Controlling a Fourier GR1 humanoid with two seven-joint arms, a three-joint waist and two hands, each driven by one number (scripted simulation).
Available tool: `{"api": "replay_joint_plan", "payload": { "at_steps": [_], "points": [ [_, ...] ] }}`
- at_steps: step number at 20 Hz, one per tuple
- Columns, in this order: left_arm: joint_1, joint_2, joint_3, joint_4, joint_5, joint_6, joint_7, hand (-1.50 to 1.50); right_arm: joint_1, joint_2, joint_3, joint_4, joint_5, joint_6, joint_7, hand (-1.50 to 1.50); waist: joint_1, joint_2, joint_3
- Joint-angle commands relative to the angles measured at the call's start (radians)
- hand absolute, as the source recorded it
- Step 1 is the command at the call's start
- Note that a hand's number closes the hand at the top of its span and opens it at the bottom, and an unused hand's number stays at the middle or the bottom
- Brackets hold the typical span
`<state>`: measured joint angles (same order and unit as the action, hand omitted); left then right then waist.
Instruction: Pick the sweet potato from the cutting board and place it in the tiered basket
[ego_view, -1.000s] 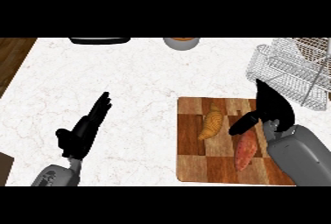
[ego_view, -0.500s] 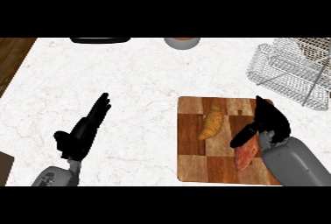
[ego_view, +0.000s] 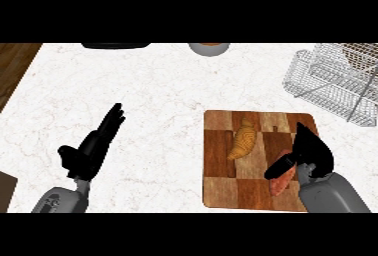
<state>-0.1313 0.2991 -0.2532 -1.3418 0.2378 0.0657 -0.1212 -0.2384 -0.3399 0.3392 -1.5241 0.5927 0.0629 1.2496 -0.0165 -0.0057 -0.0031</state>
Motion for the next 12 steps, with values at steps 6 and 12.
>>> {"api": "replay_joint_plan", "payload": {
  "at_steps": [6,12],
  "points": [
    [-0.019,-0.055,-0.017,0.044,-0.039,0.016,-0.012,0.00,0.097,0.101,-0.031,-0.071,0.086,0.050,0.235,-1.50,0.003,0.004,0.002],
    [0.010,-0.018,0.006,-0.037,-0.035,-0.012,0.018,0.00,0.155,0.137,-0.064,-0.042,0.150,0.026,0.157,-1.50,0.016,0.004,0.003]
  ]
}}
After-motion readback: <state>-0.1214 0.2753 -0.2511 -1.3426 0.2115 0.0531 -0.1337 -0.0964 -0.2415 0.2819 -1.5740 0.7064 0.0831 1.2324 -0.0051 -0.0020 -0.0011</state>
